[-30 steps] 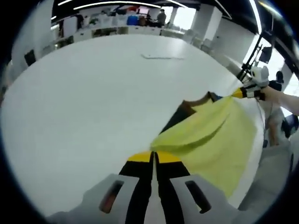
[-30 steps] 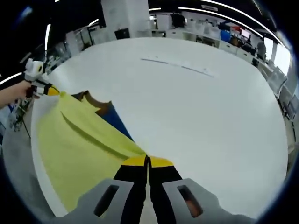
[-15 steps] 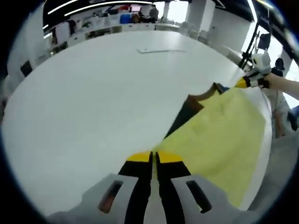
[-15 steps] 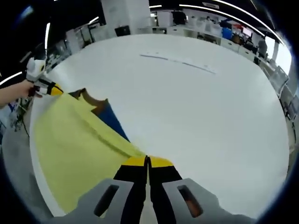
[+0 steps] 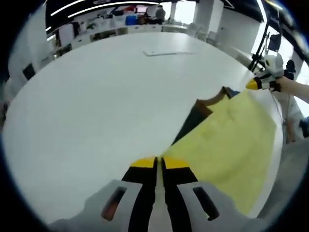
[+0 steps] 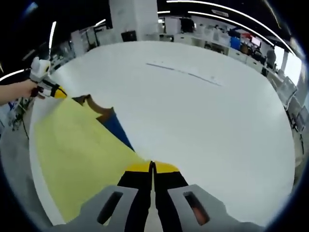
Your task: Fold the garment on the visible template until the final outline fits inside the template.
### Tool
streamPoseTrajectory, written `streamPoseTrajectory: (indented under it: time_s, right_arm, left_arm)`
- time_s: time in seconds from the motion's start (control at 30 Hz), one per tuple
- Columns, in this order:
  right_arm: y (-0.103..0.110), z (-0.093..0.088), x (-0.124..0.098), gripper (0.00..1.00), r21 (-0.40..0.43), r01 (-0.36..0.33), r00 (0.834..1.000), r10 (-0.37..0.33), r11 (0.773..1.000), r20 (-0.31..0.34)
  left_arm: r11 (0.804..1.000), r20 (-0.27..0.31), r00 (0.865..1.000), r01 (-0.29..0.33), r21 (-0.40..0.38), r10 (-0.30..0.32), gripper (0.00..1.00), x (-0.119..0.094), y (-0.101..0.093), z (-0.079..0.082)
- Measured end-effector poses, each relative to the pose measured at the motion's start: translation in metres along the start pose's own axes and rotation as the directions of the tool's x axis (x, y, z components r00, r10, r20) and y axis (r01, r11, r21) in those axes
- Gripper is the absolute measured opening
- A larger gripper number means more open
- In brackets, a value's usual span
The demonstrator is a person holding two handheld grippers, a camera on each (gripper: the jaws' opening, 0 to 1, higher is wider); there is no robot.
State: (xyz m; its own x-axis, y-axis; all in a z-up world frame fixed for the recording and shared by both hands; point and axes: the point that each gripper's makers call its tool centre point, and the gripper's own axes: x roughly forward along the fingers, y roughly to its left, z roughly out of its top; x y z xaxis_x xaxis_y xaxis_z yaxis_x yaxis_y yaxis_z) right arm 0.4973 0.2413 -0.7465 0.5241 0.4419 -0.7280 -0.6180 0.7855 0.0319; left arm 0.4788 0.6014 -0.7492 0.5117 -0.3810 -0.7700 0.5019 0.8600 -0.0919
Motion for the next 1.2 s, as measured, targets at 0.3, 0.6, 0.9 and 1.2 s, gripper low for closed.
streamPoseTrajectory:
  time_s: [0.3, 0.6, 0.9, 1.2]
  right_arm:
    - [0.014, 0.007, -0.002, 0.04, -0.006, -0.027, 0.999, 0.027, 1.0, 0.034]
    - [0.035, 0.007, -0.01, 0.22, 0.042, -0.066, 0.997, 0.064, 0.997, 0.054]
    - [0.064, 0.013, -0.036, 0.53, 0.065, -0.104, 0.991, 0.098, 0.992, 0.088]
    - [0.086, 0.014, -0.066, 0.68, 0.072, -0.114, 0.987, 0.105, 0.991, 0.122]
  left_arm:
    - [1.0, 0.014, 1.0, 0.008, -0.022, -0.007, 0.07, -0.006, -0.006, 0.001]
    - [0.998, 0.049, 0.998, 0.035, -0.056, -0.032, 0.15, -0.017, -0.017, 0.007]
    - [0.996, 0.094, 0.994, 0.066, -0.067, -0.059, 0.32, -0.042, -0.033, 0.014]
    - [0.995, 0.123, 0.989, 0.089, -0.047, -0.083, 0.43, -0.071, -0.055, 0.012]
